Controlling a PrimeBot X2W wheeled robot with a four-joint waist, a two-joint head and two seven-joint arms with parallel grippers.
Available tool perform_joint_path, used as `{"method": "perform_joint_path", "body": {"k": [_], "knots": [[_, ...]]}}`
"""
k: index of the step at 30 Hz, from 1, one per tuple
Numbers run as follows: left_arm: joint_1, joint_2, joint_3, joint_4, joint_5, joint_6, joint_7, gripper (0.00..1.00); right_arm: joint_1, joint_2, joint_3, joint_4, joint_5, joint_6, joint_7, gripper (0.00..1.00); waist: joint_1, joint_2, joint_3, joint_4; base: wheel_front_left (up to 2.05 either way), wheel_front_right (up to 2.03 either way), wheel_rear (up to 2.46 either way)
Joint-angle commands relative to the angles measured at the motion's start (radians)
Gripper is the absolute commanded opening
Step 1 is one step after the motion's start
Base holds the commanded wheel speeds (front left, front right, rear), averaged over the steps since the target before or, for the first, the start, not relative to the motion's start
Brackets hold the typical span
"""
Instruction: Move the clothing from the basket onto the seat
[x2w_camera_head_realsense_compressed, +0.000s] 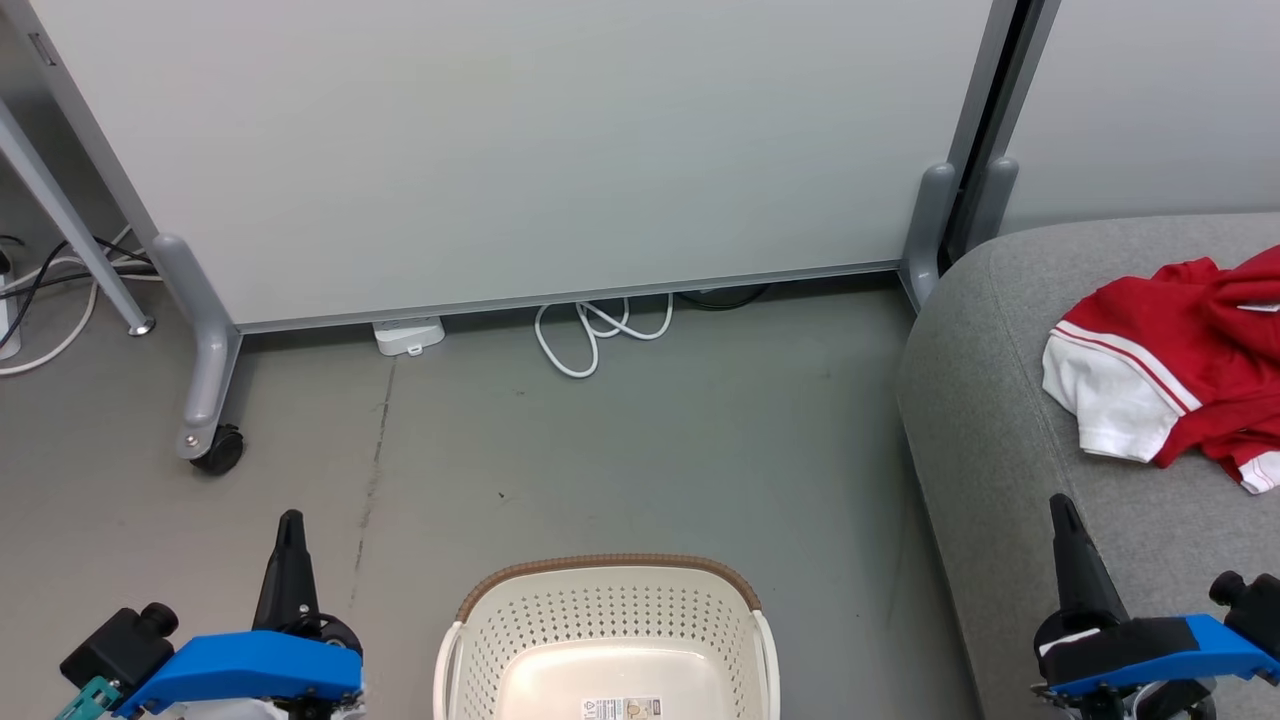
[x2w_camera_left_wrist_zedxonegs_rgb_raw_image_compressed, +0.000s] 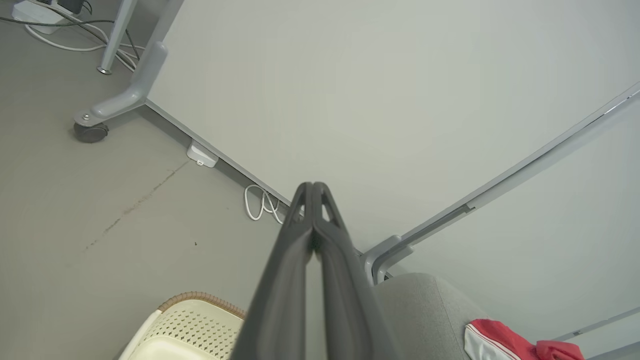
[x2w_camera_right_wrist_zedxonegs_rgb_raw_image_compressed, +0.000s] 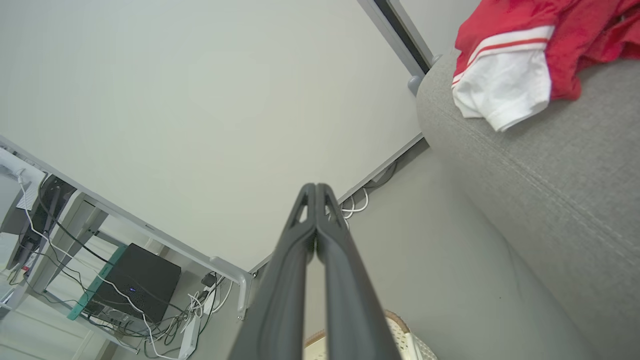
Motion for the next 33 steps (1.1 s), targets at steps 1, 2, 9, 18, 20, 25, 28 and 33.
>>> {"method": "perform_joint_path", "body": {"k": [1, 2, 9, 18, 20, 25, 28, 33], "knots": [[-0.029, 0.002, 0.005, -0.016, -0.029, -0.006, 0.006, 0.00, -0.030, -0.003, -0.004, -0.016, 0.032, 0.000, 0.009, 0.00, 0.0000, 0.0000, 0.000, 0.000, 0.00, 0.00, 0.00], [-0.030, 0.002, 0.006, -0.017, -0.042, -0.007, 0.010, 0.00, -0.031, -0.003, -0.004, -0.016, 0.045, 0.000, 0.012, 0.00, 0.0000, 0.0000, 0.000, -0.001, 0.00, 0.00, 0.00], [-0.036, 0.002, 0.014, -0.020, -0.131, -0.008, 0.032, 0.00, -0.035, -0.003, -0.007, -0.018, 0.135, 0.000, 0.035, 0.00, 0.0000, 0.0000, 0.000, -0.003, 0.00, 0.00, 0.00], [-0.040, 0.002, 0.023, -0.024, -0.235, -0.010, 0.059, 0.00, -0.039, -0.004, -0.011, -0.021, 0.243, 0.000, 0.062, 0.00, 0.0000, 0.0000, 0.000, -0.007, 0.00, 0.00, 0.00], [-0.042, 0.002, 0.024, -0.025, -0.257, -0.011, 0.065, 0.00, -0.040, -0.004, -0.011, -0.021, 0.265, 0.000, 0.067, 0.00, 0.0000, 0.0000, 0.000, -0.008, 0.00, 0.00, 0.00], [-0.046, 0.002, 0.028, -0.027, -0.311, -0.011, 0.078, 0.00, -0.042, -0.004, -0.013, -0.022, 0.320, 0.000, 0.080, 0.00, 0.0000, 0.0000, 0.001, -0.010, 0.00, 0.00, 0.00], [-0.048, 0.002, 0.030, -0.028, -0.341, -0.011, 0.086, 0.00, -0.043, -0.004, -0.014, -0.023, 0.352, 0.000, 0.089, 0.00, 0.0000, 0.0000, 0.001, -0.011, 0.00, 0.00, 0.00], [-0.051, 0.002, 0.034, -0.029, -0.391, -0.012, 0.099, 0.00, -0.046, -0.004, -0.016, -0.024, 0.404, 0.001, 0.102, 0.00, 0.0000, 0.0000, 0.001, -0.013, 0.00, 0.00, 0.00]]}}
